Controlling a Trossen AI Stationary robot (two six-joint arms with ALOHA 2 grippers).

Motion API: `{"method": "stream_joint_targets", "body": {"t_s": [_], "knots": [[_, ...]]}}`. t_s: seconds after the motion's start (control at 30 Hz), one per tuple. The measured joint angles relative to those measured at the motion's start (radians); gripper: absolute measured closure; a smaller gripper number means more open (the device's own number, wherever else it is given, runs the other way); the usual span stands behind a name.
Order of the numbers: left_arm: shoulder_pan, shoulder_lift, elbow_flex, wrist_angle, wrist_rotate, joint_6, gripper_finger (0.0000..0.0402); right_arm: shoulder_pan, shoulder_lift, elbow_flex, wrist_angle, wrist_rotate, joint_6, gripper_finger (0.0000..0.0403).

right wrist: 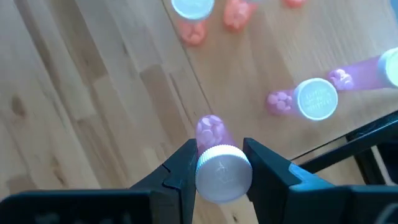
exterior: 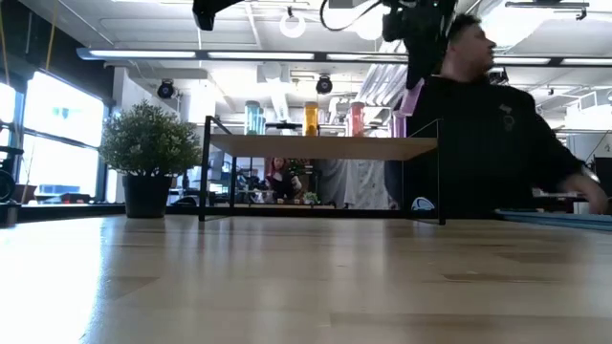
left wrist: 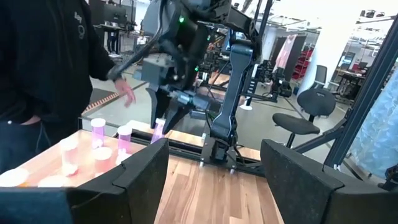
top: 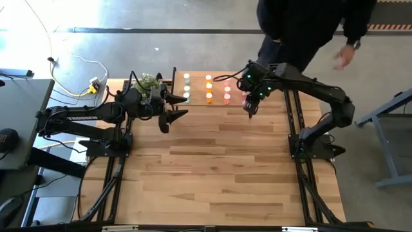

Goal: Pick and place medicine bottles onto shelf by color
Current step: Put the violet pill bottle on the shelf aligned with the other violet pill bottles

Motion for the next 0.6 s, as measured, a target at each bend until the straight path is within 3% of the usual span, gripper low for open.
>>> {"method": "stream_joint_targets", "body": {"t_s": [0.33, 0.6], "knots": [[0.0, 0.0, 0.0, -0.026, 0.0, 0.0, 0.0158, 0.0, 0.076, 0.0, -0.016, 0.098, -0.11, 0.0299], [0.0, 0.0, 0.0, -0.024, 0.0, 0.007, 0.0158, 0.007, 0.113, 0.0, -0.015, 0.11, -0.138, 0.0299]]}}
